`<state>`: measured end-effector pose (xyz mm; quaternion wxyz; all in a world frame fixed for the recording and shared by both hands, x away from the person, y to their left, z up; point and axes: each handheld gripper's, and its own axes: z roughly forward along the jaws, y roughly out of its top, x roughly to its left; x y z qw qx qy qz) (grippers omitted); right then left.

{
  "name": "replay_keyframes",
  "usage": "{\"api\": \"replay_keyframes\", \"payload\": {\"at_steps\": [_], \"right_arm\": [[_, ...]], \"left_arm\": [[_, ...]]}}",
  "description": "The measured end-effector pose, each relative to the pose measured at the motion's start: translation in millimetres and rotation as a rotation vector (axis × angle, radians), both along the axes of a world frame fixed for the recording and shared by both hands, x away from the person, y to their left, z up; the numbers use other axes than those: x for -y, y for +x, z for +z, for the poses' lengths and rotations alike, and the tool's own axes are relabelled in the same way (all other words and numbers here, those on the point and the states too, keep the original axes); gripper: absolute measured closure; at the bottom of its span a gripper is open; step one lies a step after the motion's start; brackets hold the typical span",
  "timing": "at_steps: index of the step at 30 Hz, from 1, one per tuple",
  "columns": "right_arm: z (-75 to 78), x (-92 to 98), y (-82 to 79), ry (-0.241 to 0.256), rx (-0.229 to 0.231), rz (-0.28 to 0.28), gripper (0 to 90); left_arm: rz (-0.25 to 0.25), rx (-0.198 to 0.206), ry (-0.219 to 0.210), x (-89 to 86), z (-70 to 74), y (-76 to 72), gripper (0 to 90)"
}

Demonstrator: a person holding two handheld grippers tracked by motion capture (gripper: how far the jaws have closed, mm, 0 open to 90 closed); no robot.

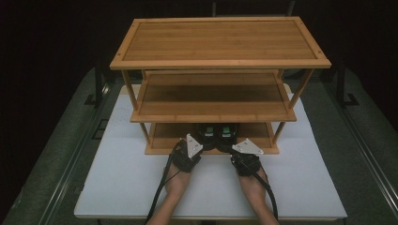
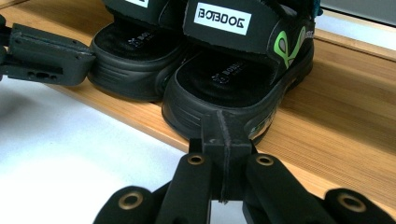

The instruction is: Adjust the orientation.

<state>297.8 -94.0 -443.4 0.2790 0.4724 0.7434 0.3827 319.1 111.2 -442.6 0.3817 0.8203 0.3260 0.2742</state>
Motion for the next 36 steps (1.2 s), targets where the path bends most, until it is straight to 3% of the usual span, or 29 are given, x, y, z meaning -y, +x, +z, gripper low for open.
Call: {"api": "replay_keyframes", "payload": {"at_steps": [19,21,25,31,36], "right_arm": [[3.1,8.5,-2.5,0.016,-0.002,0.016,88.7],[4.0,11.1,-4.0,0.034,-0.010,0.032,78.4],[4.7,16.4,-8.8,0.050,-0.031,0.059,69.5],[4.2,22.7,-14.4,0.061,-0.055,0.083,58.1],[5.0,25.1,-20.2,0.068,-0.055,0.117,46.1]], "left_arm": [[-0.031,-0.025,-0.027,-4.0,4.8,-5.5,84.5],[-0.039,-0.038,-0.033,-4.7,6.0,-7.5,79.4],[-0.049,-0.047,-0.039,-7.5,8.6,-13.5,70.2],[-0.085,-0.069,-0.055,-10.3,10.6,-22.3,63.3],[-0.096,-0.076,-0.072,-13.6,13.3,-28.1,52.2]]}}
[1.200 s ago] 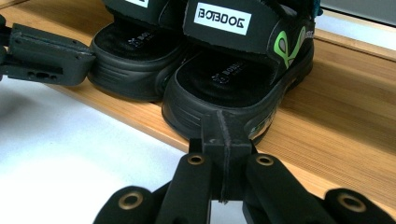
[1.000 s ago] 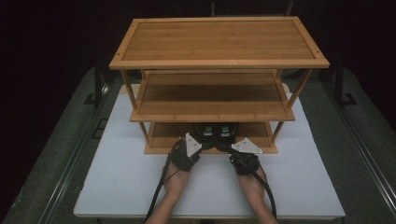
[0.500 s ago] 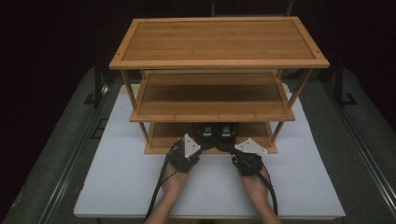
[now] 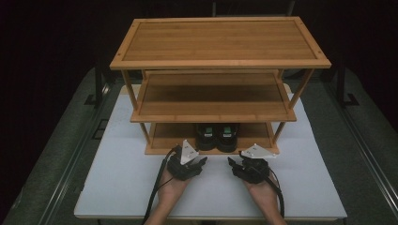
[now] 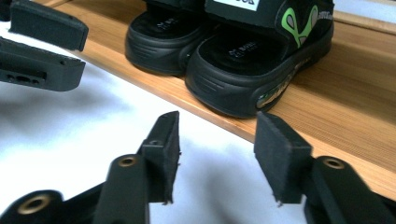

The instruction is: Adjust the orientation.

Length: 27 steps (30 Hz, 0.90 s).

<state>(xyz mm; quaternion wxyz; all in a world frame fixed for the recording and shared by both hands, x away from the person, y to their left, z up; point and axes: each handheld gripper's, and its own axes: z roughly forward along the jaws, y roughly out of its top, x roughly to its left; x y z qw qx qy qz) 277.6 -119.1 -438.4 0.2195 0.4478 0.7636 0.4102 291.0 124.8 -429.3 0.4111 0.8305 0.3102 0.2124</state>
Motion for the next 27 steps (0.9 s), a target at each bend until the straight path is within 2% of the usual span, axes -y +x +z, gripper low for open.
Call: {"api": "replay_keyframes", "payload": {"at_steps": [4,6,12,13,20,27], "right_arm": [[0.2,4.2,-3.6,0.022,-0.022,0.033,41.0],[-0.2,6.6,-6.1,0.025,-0.036,0.041,39.9],[-0.4,14.3,-12.0,0.034,-0.047,0.053,38.2],[-0.5,16.1,-13.1,0.029,-0.049,0.053,37.7],[-1.7,25.3,-15.5,0.038,-0.076,0.049,35.4],[-1.4,32.7,-20.9,0.041,-0.080,0.059,34.2]], "left_arm": [[-0.019,-0.012,-0.008,-2.3,0.1,-6.4,44.5],[-0.029,-0.015,-0.002,-4.1,0.0,-9.4,42.7],[-0.045,-0.028,-0.019,-11.3,2.9,-14.8,38.9],[-0.044,-0.028,-0.028,-12.0,3.0,-15.3,37.8],[-0.043,-0.039,-0.022,-21.6,4.4,-17.8,35.7],[-0.036,-0.044,-0.022,-28.0,4.8,-21.5,30.1]]}}
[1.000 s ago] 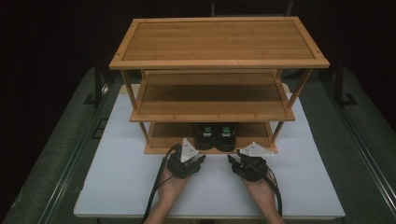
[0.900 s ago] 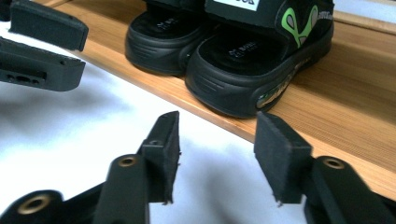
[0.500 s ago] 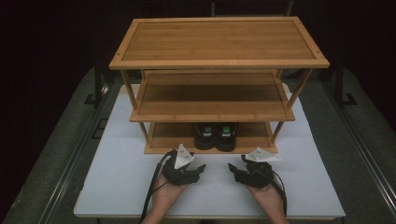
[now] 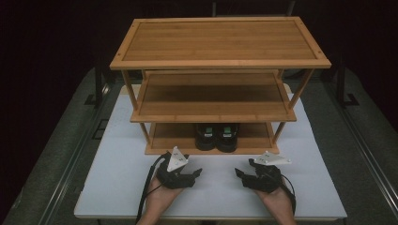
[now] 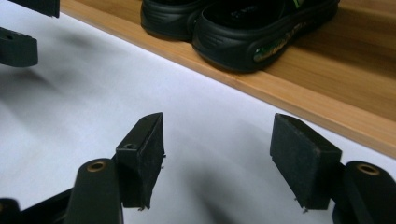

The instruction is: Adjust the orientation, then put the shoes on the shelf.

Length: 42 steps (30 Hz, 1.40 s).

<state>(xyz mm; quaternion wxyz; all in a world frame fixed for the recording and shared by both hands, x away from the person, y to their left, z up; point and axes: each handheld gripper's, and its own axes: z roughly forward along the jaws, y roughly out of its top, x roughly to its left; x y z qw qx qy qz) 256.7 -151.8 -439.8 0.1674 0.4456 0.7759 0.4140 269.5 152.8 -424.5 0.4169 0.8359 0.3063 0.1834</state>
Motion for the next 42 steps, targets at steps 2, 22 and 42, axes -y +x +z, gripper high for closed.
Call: {"api": "replay_keyframes", "payload": {"at_steps": [2,22,42], "right_arm": [[-0.4,3.3,-1.6,0.005,0.001,-0.001,33.8],[-1.9,31.4,-19.6,0.013,-0.014,-0.009,31.6],[-1.1,58.5,-34.5,0.021,-0.017,-0.039,30.7]], "left_arm": [[-0.009,-0.009,0.006,-3.0,0.4,0.5,28.2],[0.005,-0.012,0.008,-31.5,4.2,-5.4,17.0],[0.033,-0.022,0.028,-65.5,2.8,-12.2,16.4]]}}
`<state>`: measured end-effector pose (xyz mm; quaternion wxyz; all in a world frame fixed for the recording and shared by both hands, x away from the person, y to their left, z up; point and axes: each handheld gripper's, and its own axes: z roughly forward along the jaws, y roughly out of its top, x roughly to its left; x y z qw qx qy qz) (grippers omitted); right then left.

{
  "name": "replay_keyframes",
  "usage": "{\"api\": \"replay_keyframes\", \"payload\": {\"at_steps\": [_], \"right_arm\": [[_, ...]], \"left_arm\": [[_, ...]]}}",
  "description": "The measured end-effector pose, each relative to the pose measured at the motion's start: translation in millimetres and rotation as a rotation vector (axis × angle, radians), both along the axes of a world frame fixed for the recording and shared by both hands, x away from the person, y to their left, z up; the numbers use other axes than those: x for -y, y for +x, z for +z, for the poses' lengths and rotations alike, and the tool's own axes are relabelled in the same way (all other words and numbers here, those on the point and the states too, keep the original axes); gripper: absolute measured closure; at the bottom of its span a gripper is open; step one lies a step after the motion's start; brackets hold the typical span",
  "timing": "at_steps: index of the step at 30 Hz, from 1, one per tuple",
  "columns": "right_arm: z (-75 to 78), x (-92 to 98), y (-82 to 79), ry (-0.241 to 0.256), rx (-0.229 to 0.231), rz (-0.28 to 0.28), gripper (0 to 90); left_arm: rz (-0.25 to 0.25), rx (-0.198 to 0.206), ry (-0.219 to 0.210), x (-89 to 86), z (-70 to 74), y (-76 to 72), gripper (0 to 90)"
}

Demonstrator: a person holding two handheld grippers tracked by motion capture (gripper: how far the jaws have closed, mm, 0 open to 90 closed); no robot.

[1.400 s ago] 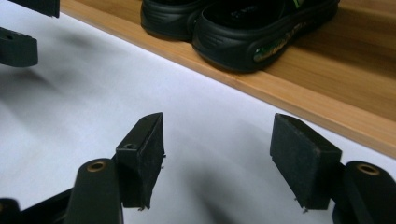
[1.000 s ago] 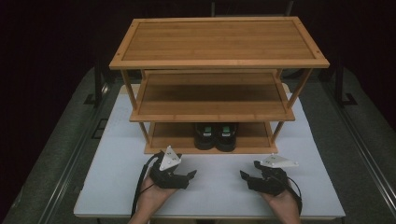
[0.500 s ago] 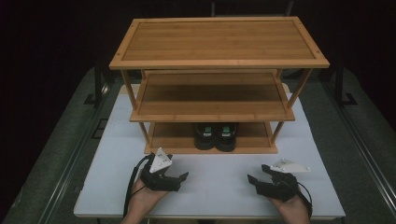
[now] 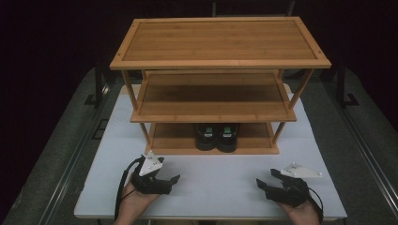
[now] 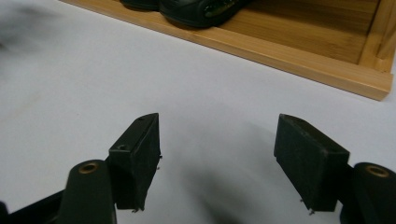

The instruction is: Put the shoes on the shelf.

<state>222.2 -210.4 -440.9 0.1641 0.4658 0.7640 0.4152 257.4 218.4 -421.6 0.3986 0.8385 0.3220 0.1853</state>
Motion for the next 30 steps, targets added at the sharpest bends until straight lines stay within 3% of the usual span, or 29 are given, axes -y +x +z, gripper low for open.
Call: {"api": "replay_keyframes", "payload": {"at_steps": [12,30], "right_arm": [[0.2,11.5,-3.9,0.000,-0.005,-0.018,30.6],[-1.9,21.0,-10.9,-0.004,-0.012,-0.028,29.7]], "left_arm": [[0.015,-0.004,-0.004,-13.7,-0.5,-2.9,16.4],[0.020,-0.002,-0.011,-20.1,-4.0,-8.4,16.4]]}}
